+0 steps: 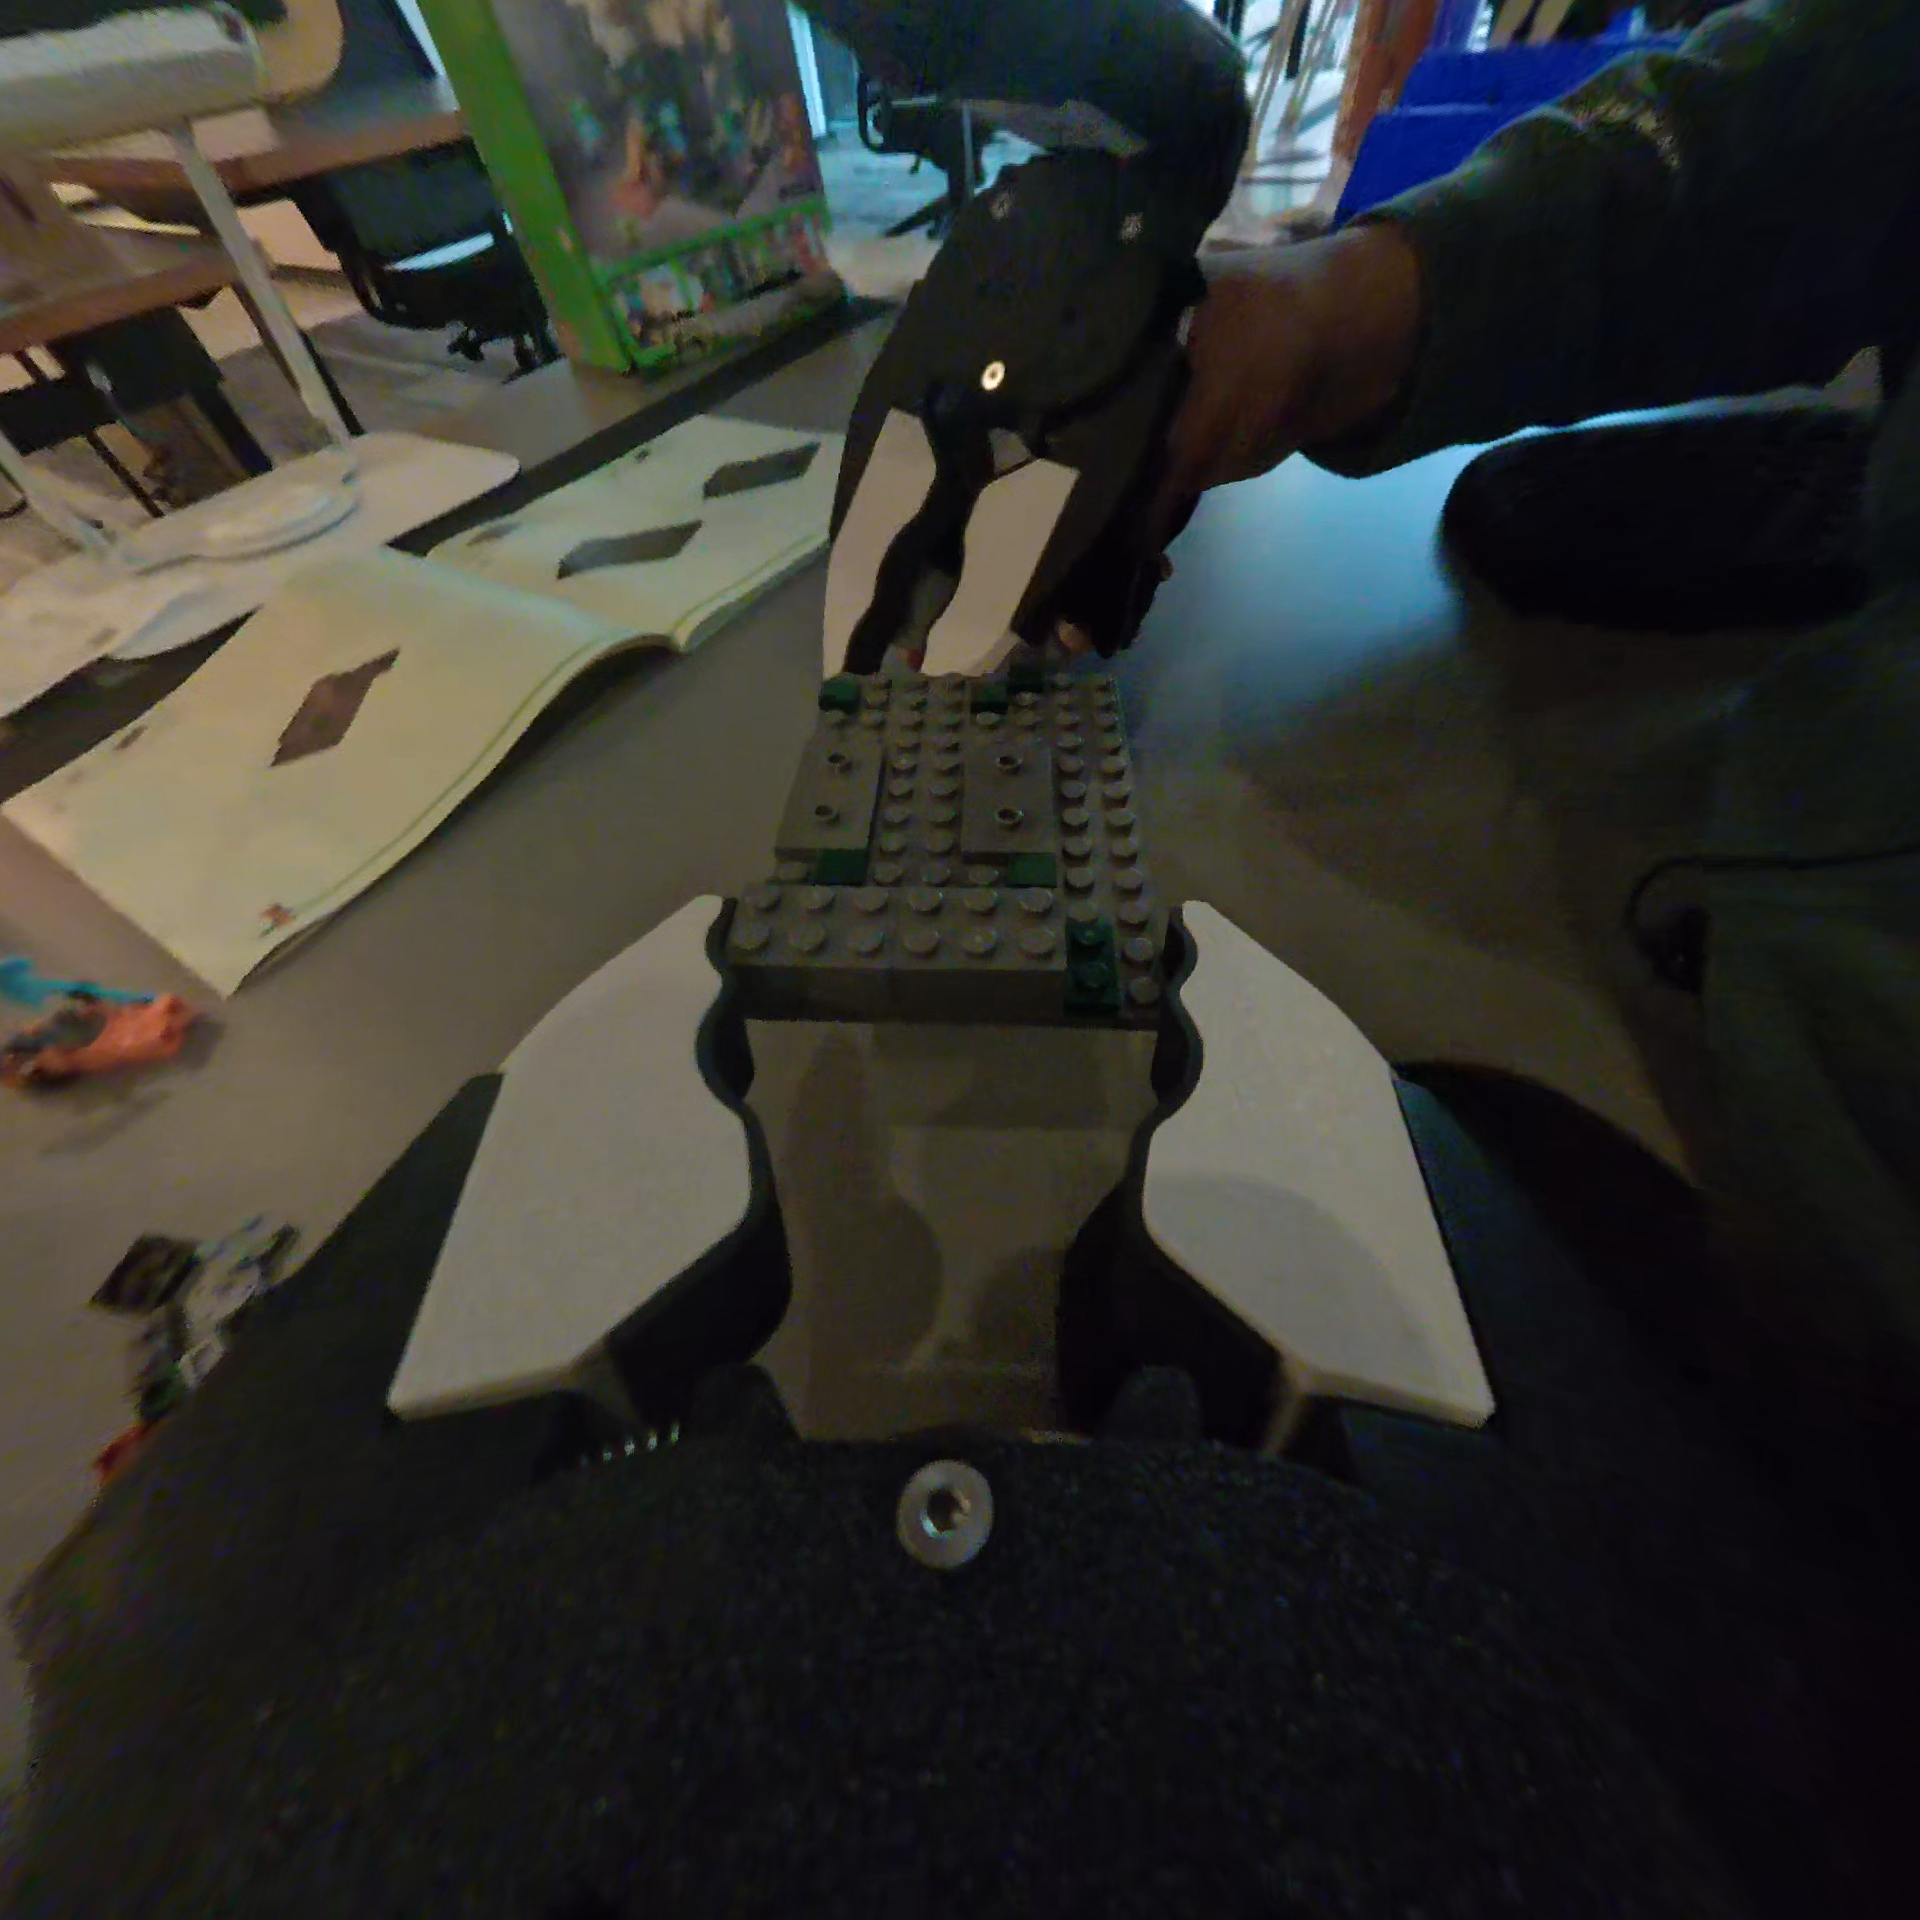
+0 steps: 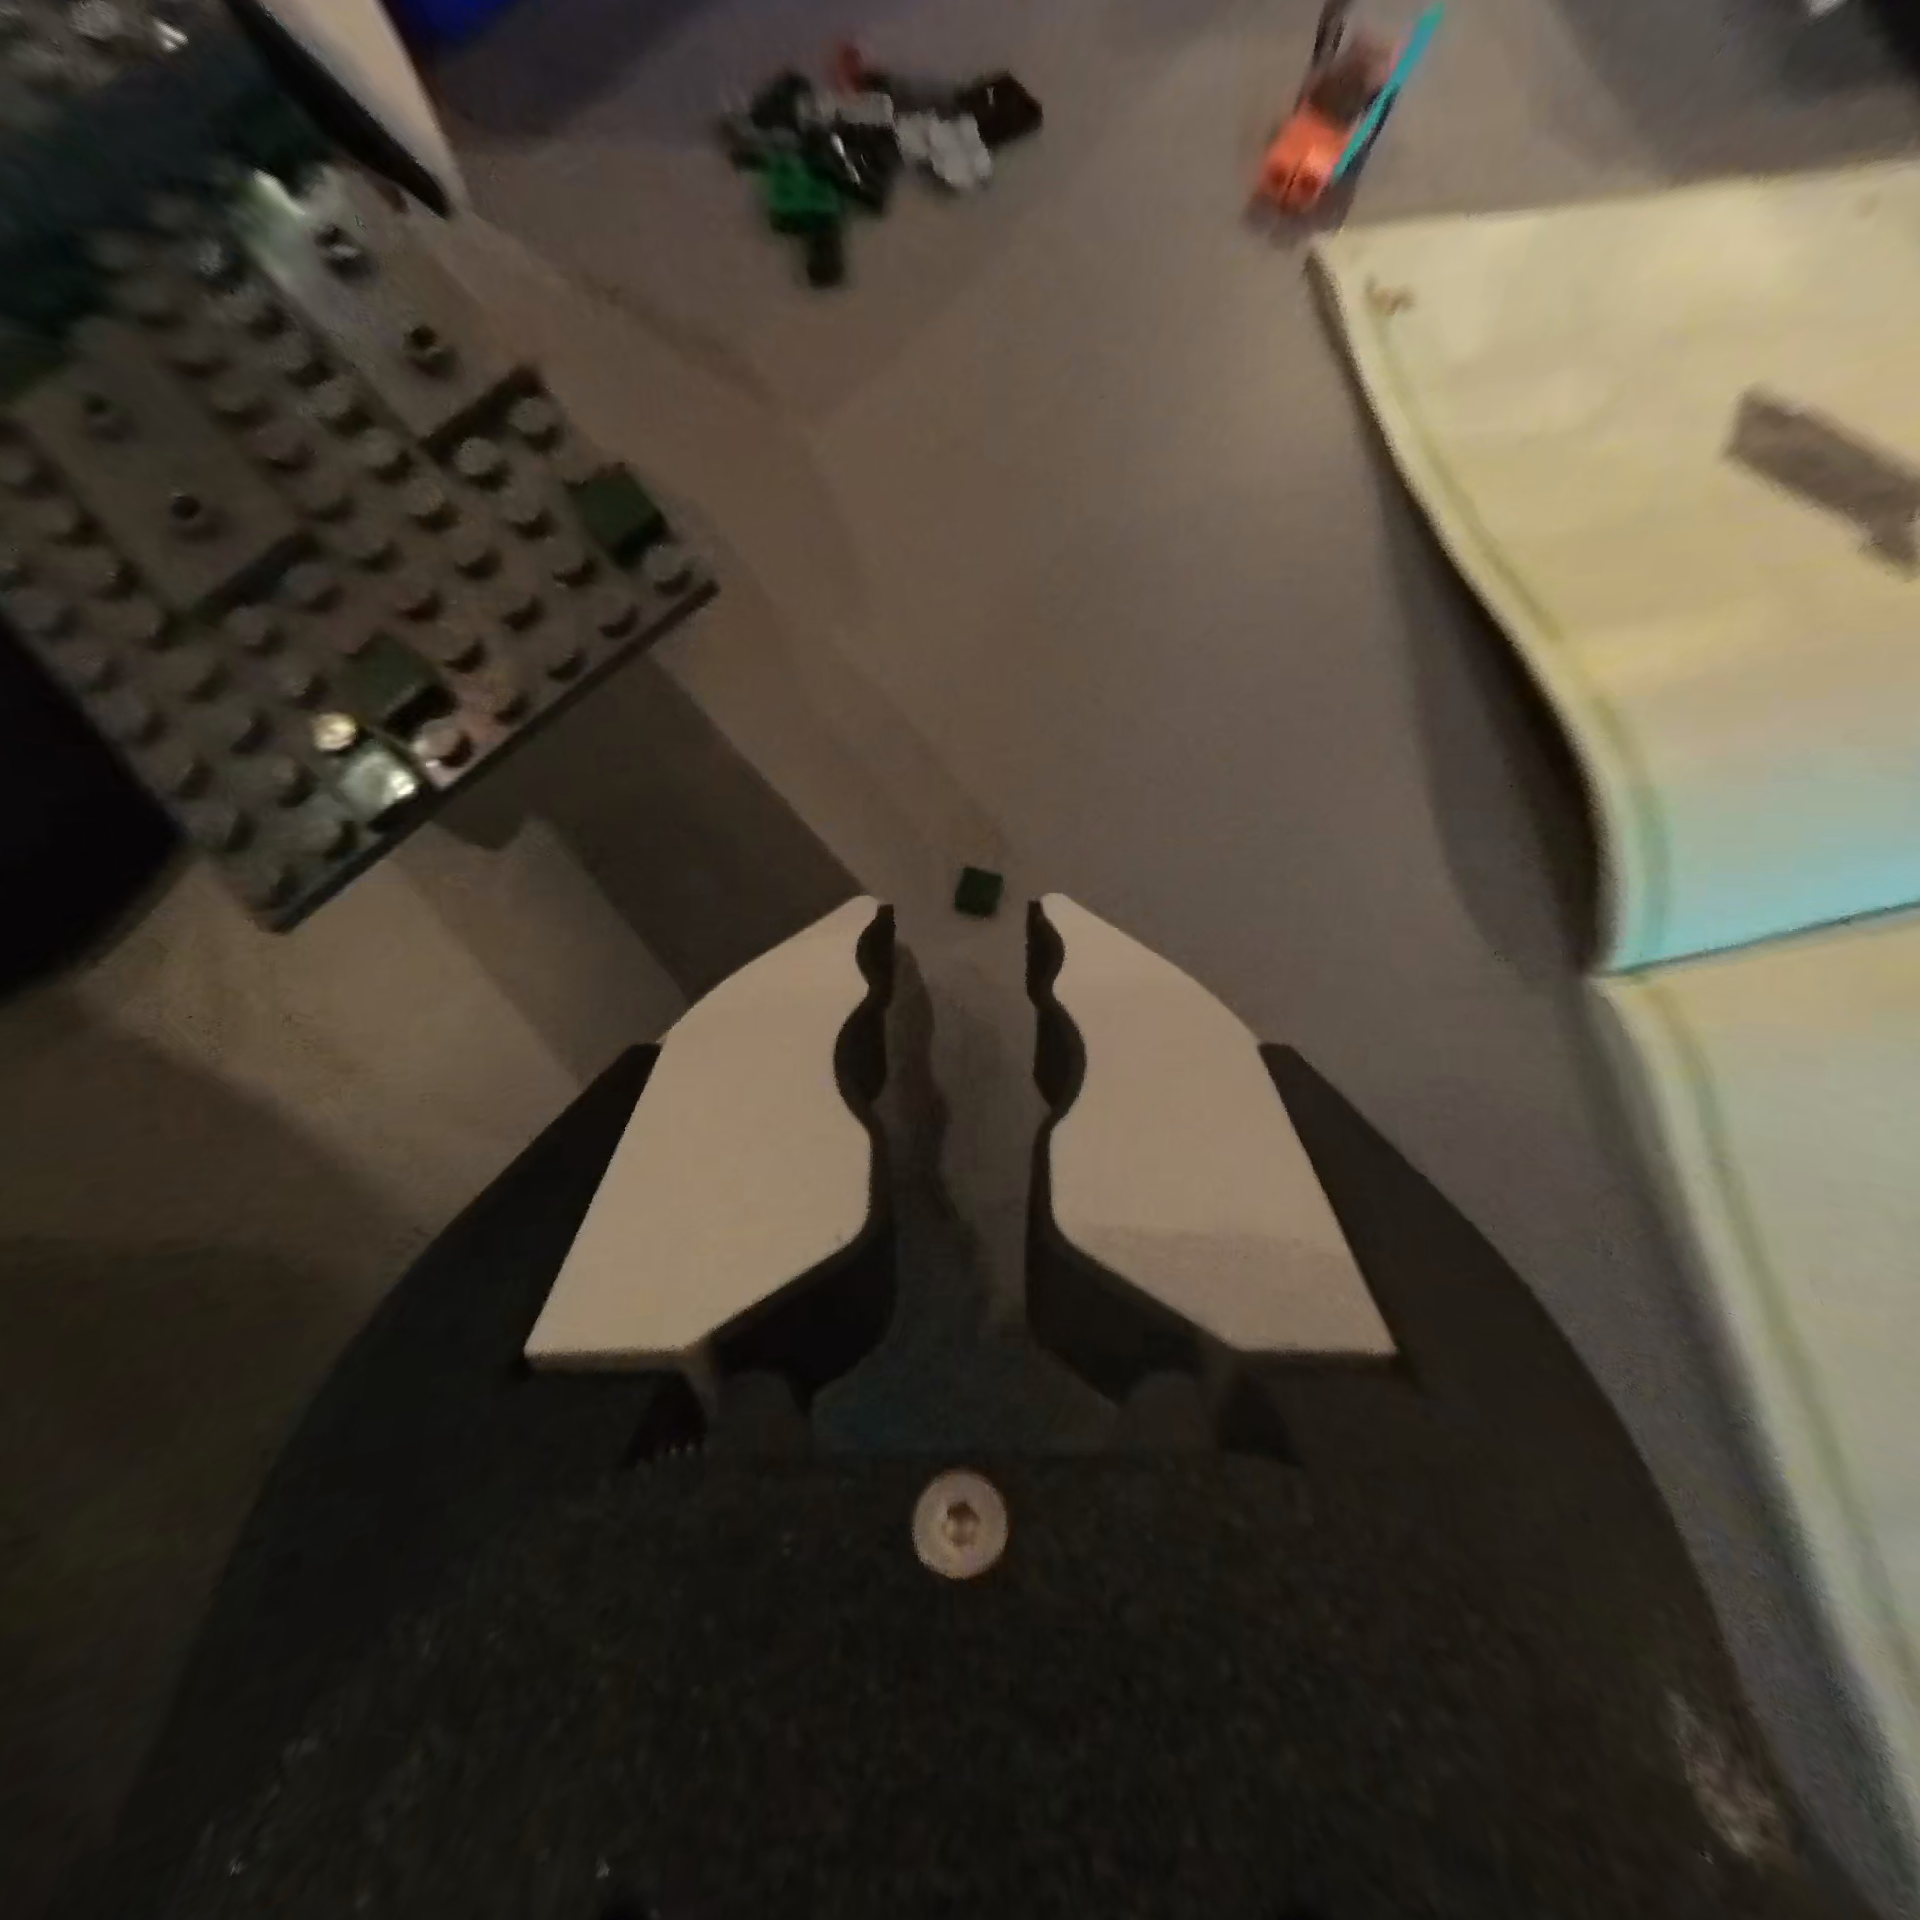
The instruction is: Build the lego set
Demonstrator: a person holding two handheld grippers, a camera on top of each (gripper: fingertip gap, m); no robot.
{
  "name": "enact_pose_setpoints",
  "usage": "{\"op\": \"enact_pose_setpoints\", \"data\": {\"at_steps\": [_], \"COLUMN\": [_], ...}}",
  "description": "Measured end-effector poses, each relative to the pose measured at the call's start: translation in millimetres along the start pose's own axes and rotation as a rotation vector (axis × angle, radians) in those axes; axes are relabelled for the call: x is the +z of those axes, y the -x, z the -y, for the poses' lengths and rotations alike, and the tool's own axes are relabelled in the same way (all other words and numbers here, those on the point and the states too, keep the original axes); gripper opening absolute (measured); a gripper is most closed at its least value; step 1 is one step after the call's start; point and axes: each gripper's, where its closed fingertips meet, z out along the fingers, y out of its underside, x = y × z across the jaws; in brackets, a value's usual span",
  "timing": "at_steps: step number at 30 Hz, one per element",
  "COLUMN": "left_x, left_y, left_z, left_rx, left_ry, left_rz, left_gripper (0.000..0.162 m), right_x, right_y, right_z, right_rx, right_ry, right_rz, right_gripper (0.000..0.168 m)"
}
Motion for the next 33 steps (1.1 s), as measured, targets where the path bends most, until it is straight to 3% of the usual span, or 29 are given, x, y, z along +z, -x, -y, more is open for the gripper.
{"op": "enact_pose_setpoints", "data": {"at_steps": [11,21,28,33], "left_x": [-5,-2,18,48], "left_y": [12,10,-5,-23], "left_z": [1,2,24,46], "left_rx": [-0.041,-0.045,-0.001,0.077], "left_ry": [-0.061,-0.063,-0.081,-0.083], "left_rz": [-0.010,-0.033,-0.153,-0.241], "left_gripper": [0.076,0.076,0.076,0.076], "right_x": [13,9,-83,-125], "right_y": [-3,-5,6,18], "right_z": [-2,0,29,28], "right_rx": [0.033,-0.042,-0.347,-0.411], "right_ry": [0.077,0.038,-0.164,-0.087], "right_rz": [0.010,-0.007,0.101,0.139], "right_gripper": [0.013,0.007,0.007,0.007]}}
